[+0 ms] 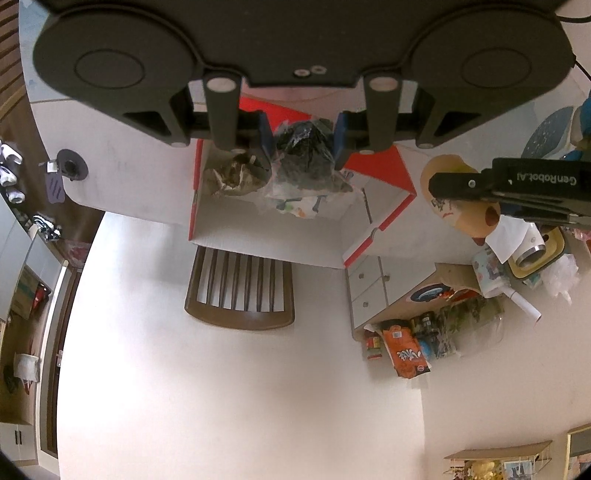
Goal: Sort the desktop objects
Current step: 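Carry the plush toy and clear bag with both grippers over the red box, then lower both grippers into the box and open them to release the toy and bag, then withdraw both grippers from the box toward the blue bar and white wrapper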
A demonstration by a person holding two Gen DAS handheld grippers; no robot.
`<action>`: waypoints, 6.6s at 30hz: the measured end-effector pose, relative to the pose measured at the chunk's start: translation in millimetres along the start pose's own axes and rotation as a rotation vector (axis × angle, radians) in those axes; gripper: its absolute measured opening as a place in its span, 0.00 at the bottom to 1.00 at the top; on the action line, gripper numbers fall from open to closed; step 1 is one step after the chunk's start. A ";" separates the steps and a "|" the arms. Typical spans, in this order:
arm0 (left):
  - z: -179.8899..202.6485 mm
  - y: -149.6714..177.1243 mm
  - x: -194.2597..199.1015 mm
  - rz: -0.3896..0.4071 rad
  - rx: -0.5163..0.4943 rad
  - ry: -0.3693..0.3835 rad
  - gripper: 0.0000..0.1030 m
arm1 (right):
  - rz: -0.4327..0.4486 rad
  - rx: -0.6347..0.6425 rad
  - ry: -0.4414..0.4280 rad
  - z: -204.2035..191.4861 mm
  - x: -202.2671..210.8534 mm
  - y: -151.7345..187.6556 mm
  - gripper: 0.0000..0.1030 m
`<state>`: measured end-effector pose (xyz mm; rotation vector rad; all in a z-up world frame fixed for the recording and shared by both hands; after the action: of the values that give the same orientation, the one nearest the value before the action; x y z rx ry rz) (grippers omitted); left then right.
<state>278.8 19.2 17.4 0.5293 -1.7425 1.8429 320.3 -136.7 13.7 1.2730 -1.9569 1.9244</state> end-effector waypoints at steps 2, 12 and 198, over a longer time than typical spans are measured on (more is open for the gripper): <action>-0.3 -3.2 -4.2 -0.003 0.000 0.003 0.45 | -0.002 0.002 0.002 0.9 -3.3 -2.0 0.31; -2.3 -18.9 -29.5 -0.019 -0.008 0.001 0.45 | -0.016 0.002 0.007 12.9 -20.2 -14.5 0.31; -84.4 171.0 -26.3 -0.270 -0.198 0.063 0.98 | -0.206 -0.044 0.163 19.0 -71.0 118.3 0.64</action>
<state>199.0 97.5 -139.4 0.5876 -1.6965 1.4689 301.5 -138.8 -124.3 1.2116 -1.7090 1.8135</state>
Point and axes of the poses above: each gripper's, at about its wrist camera, not at the fingertips, and x roughly against the way its jaws point, z to its right, y to its underside, the point moved 6 cm from there along -x, roughly the way its jaws point, and after that the axes turned 10 degrees about -x, right-handed, at the moved point
